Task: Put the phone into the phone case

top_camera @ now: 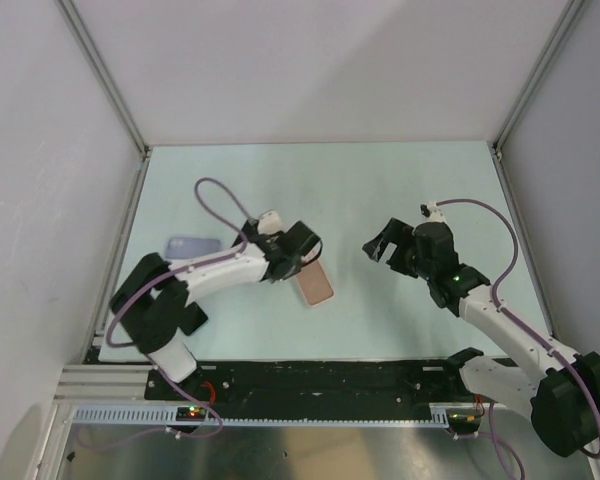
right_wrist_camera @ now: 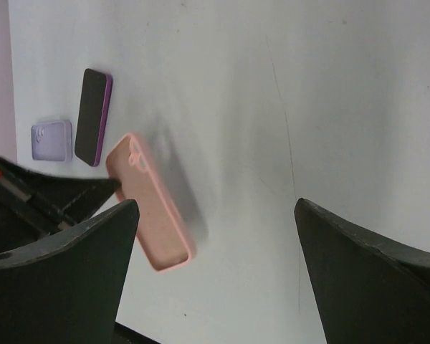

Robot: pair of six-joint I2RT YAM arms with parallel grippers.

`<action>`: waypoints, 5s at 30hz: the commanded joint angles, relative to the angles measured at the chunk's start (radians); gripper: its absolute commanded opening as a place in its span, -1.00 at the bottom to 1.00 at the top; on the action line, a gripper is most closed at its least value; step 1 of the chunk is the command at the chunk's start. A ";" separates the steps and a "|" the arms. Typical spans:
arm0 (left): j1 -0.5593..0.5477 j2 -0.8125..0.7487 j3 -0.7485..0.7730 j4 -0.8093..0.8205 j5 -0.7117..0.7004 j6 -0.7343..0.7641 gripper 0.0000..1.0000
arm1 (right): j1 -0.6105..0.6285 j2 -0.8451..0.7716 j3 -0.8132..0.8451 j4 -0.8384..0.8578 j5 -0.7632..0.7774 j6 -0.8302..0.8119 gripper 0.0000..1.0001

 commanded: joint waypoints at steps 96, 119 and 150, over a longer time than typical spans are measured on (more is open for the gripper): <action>0.204 0.124 -0.120 0.112 0.290 0.220 0.27 | 0.230 0.172 0.119 -0.028 0.007 -0.101 0.92; 0.326 -0.202 -0.196 0.126 0.296 0.280 0.85 | 0.542 0.544 0.411 -0.098 0.229 -0.103 0.89; 0.575 -0.381 -0.133 0.095 0.395 0.407 0.92 | 0.706 1.104 0.951 -0.400 0.438 0.010 0.99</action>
